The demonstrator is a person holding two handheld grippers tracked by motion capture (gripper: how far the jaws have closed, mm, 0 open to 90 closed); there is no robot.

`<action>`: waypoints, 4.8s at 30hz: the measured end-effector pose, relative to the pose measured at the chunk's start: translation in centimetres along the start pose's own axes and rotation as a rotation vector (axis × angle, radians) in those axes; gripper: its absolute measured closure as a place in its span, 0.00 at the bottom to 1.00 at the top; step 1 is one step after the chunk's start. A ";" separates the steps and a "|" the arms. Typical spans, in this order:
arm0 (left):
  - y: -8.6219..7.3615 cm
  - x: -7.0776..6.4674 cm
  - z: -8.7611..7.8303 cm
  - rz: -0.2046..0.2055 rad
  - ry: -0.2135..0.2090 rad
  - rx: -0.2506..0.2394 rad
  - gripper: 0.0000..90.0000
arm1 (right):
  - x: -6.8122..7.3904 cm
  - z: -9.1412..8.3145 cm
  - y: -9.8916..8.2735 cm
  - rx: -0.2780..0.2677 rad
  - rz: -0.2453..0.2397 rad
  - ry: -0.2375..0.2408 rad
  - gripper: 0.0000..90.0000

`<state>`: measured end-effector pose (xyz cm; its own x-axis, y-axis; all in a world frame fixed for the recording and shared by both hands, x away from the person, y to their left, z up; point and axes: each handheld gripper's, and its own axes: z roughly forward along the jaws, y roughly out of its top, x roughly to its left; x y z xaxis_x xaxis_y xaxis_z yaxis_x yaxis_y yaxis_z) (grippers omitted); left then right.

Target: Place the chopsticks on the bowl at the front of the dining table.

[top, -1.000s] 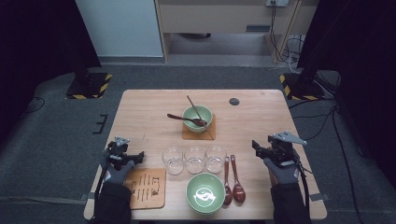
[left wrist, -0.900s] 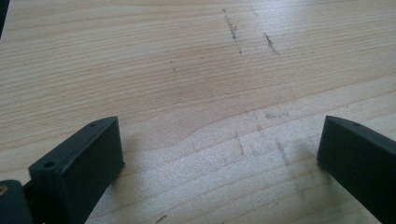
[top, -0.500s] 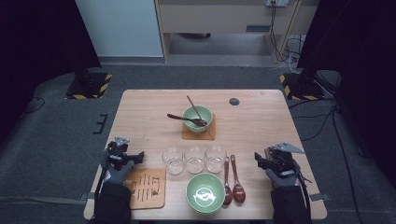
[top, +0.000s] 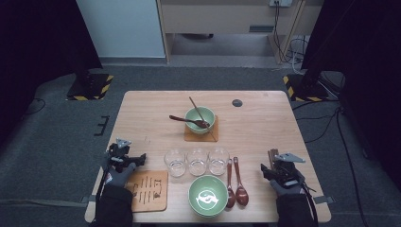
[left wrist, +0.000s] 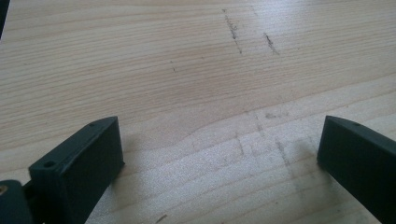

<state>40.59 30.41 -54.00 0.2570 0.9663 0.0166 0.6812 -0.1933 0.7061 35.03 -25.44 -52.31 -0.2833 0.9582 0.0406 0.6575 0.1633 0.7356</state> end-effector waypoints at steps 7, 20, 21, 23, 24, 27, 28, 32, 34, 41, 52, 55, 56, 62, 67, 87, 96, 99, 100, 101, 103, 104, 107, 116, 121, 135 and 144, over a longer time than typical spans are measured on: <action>0.0 0.0 0.0 0.000 0.000 0.000 0.00 | -0.2 0.1 -0.4 0.022 -0.004 -0.023 0.51; 0.0 0.0 0.0 0.000 0.000 0.000 0.00 | -0.4 0.3 -0.6 0.038 -0.002 -0.031 0.52; 0.0 0.0 0.0 0.000 0.000 0.000 0.00 | -0.4 0.3 -0.6 0.039 -0.004 -0.031 0.52; 0.0 0.0 0.0 0.000 0.000 0.000 0.00 | -0.4 0.3 -0.6 0.040 -0.009 -0.030 0.52; 0.0 0.0 0.0 0.000 0.000 0.000 0.00 | -0.3 0.3 -0.6 0.039 -0.011 -0.029 0.52; 0.0 0.0 0.0 0.000 0.000 0.000 0.00 | -0.3 0.3 -0.7 0.041 -0.016 -0.028 0.53; 0.0 0.0 0.0 0.000 0.000 0.000 0.00 | -0.3 0.3 -0.7 0.041 -0.017 -0.028 0.53; 0.0 0.0 0.0 0.000 0.000 0.000 0.00 | -0.1 0.2 -0.7 0.043 -0.022 -0.027 0.53; 0.0 0.0 0.0 0.000 0.000 0.000 0.00 | 0.0 0.2 -0.7 0.045 -0.028 -0.022 0.53; 0.0 0.0 0.0 0.000 0.000 0.000 0.00 | 0.0 0.1 -0.9 0.046 -0.029 -0.026 0.54; 0.0 0.0 0.0 0.000 0.000 0.000 0.00 | -0.1 -0.1 -1.0 0.044 -0.034 -0.035 0.55; 0.0 0.0 0.0 0.000 0.000 0.000 0.00 | 0.1 -0.2 -1.1 0.048 -0.037 -0.031 0.56; 0.0 0.0 0.0 0.000 0.000 0.000 0.00 | 0.1 -0.2 -1.1 0.049 -0.038 -0.030 0.56; 0.0 0.0 0.0 0.000 0.000 0.000 0.00 | 0.2 -0.3 -1.2 0.051 -0.042 -0.028 0.56; 0.0 0.0 0.0 0.000 0.000 0.000 0.00 | 0.2 -0.4 -1.4 0.050 -0.044 -0.025 0.56; 0.0 0.0 0.0 0.000 0.000 0.000 0.00 | 1.0 -0.4 -1.4 0.052 -0.071 -0.003 0.62; 0.0 0.0 0.0 0.000 0.000 0.000 0.00 | 1.3 -0.4 -1.4 0.079 -0.075 0.022 0.75; 0.0 0.0 0.0 0.000 0.000 0.000 0.00 | 1.3 -0.3 -1.4 0.088 -0.075 0.027 0.78; 0.0 0.0 0.0 0.000 0.000 0.000 0.00 | 1.3 -0.4 -1.4 0.089 -0.075 0.026 0.79; 0.0 0.0 0.0 0.000 0.000 0.000 0.00 | 1.3 -0.4 -1.4 0.085 -0.077 0.021 0.80; 0.0 0.0 0.0 0.000 0.000 0.000 0.00 | 1.3 -0.6 -1.4 0.080 -0.074 0.018 0.81; 0.0 0.0 0.0 0.000 0.000 0.000 0.00 | 1.2 -0.7 -1.4 0.078 -0.073 0.015 0.82; 0.0 0.0 0.0 0.000 0.000 0.000 0.00 | 1.0 -1.1 -1.4 0.082 -0.062 0.008 0.84; 0.0 0.0 0.0 0.000 0.000 0.000 0.00 | 1.0 -1.6 -2.0 0.113 -0.061 0.014 0.90; 0.0 0.0 0.0 0.000 0.000 0.000 0.00 | 1.1 -1.5 -2.0 0.126 -0.062 0.011 0.92; 0.0 0.0 0.0 0.000 0.000 0.000 0.00 | 1.2 -1.5 -2.0 0.124 -0.055 0.003 0.93; 0.0 0.0 0.0 0.000 0.000 0.000 0.00 | 1.4 -1.3 -1.6 0.110 -0.052 0.007 0.94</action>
<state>40.60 30.41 -54.00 0.2570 0.9663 0.0162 0.6812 -0.1930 0.7062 32.69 -24.67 -52.51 -0.3239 0.9460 0.0093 0.7145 0.2382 0.6578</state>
